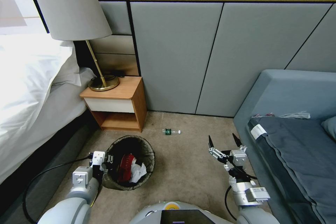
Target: Pick up the trash bin, then pick up the garbage from the floor and place it into the trash bin.
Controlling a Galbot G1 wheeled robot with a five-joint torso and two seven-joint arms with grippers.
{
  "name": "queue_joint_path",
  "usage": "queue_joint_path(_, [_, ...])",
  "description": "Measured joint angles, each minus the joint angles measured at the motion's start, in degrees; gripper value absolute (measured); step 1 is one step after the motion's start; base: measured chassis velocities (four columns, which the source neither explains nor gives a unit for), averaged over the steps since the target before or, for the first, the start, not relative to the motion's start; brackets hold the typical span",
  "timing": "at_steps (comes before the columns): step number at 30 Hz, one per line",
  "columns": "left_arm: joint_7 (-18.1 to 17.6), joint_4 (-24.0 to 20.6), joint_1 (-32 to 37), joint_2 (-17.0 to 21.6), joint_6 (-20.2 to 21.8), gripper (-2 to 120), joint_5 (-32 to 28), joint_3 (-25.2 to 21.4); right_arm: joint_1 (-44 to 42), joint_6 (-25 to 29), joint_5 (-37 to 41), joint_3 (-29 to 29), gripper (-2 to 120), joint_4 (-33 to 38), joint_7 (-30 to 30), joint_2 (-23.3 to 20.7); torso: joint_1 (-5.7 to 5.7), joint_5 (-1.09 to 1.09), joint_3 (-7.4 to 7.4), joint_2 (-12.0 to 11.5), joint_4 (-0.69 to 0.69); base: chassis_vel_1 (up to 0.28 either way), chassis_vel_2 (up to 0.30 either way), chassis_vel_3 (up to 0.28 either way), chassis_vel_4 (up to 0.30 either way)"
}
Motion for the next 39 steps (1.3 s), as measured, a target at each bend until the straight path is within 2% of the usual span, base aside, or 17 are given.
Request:
queue_joint_path(25, [-0.14,0.0,0.54,0.09,0.09,6,0.17,1.01,-0.14,-1.0,0.0,-0.53,100,-0.62,1.5,-0.22,0.0,0.0,0.0,0.0,0.0,0.0,0.0,0.0,0.0])
queue_joint_path(39, [-0.17,0.0,0.5,0.01,0.09,6,0.1,0.69,0.01,-0.86,-0.23,-1.02,100,-0.86,2.16,-0.22,0.0,0.0,0.0,0.0,0.0,-0.061,0.061,0.063,-0.06])
